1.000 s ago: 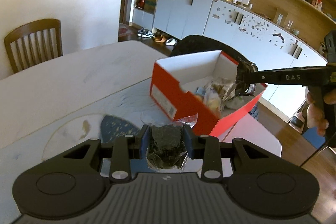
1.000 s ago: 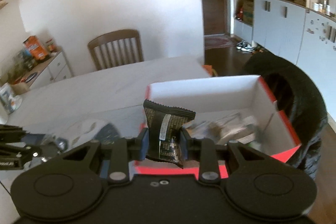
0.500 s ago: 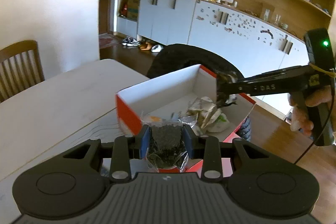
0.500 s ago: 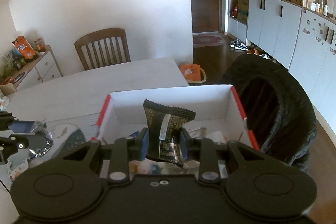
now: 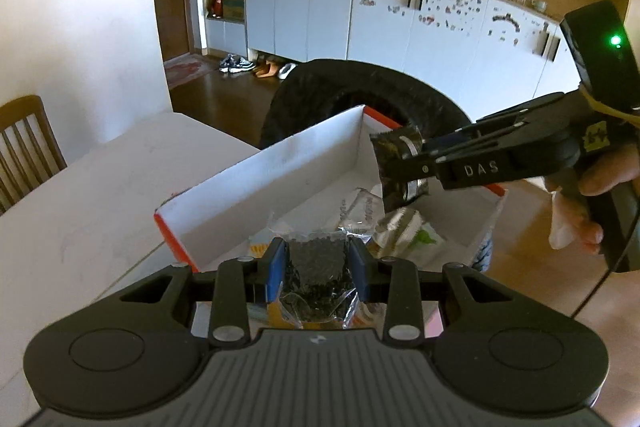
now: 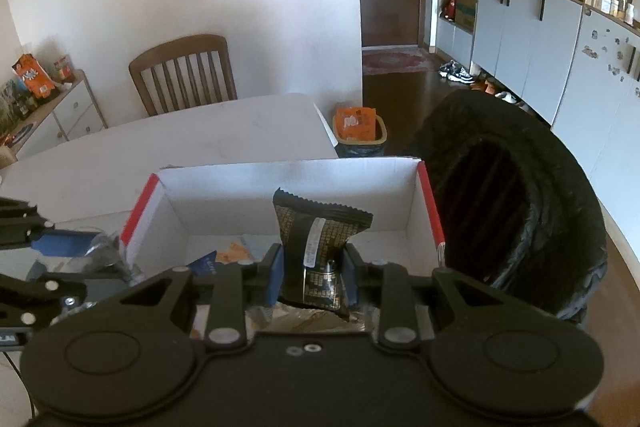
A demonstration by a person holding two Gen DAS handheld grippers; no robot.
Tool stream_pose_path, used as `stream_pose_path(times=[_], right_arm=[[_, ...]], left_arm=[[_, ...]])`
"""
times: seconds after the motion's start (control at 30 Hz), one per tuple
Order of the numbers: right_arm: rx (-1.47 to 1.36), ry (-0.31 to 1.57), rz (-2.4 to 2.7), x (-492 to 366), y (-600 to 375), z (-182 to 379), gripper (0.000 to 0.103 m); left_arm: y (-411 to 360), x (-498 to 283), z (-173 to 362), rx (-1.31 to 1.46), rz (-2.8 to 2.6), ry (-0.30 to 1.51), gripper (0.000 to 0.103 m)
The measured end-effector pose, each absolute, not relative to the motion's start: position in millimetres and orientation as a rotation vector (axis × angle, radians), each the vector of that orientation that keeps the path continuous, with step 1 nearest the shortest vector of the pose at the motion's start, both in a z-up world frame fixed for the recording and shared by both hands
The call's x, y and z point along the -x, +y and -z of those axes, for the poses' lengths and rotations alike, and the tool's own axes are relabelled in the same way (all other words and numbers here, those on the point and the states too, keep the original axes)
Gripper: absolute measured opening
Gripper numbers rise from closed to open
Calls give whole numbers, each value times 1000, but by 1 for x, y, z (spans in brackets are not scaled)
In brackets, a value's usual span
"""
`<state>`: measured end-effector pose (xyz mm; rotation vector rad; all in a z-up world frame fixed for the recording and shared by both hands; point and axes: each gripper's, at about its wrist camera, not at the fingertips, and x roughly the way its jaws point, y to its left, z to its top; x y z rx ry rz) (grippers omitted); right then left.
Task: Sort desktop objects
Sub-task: 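Carry the seaweed bag with left tool while right tool carries the black packet into the shoebox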
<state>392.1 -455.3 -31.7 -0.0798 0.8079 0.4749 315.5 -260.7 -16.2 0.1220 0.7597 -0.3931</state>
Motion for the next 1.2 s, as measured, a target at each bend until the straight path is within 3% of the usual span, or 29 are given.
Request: stream_pose_path(times=[0.7,1.1,1.13,1.2], right_arm=[[135,922,-526,-441,-440,61,30],[82,997,-514,-456,-443,69,35],[75,997,-513,-456,-445,69,35],[65,996,-506,-455,-447,69,37]], left_arm=[[-285,-391,69,-254,326,925,34],[-288,-405,79,-265,330,1020,35],[-288,-405,79,-265,328,1019,37],[-288,-402,78,-261,328,1012,51]])
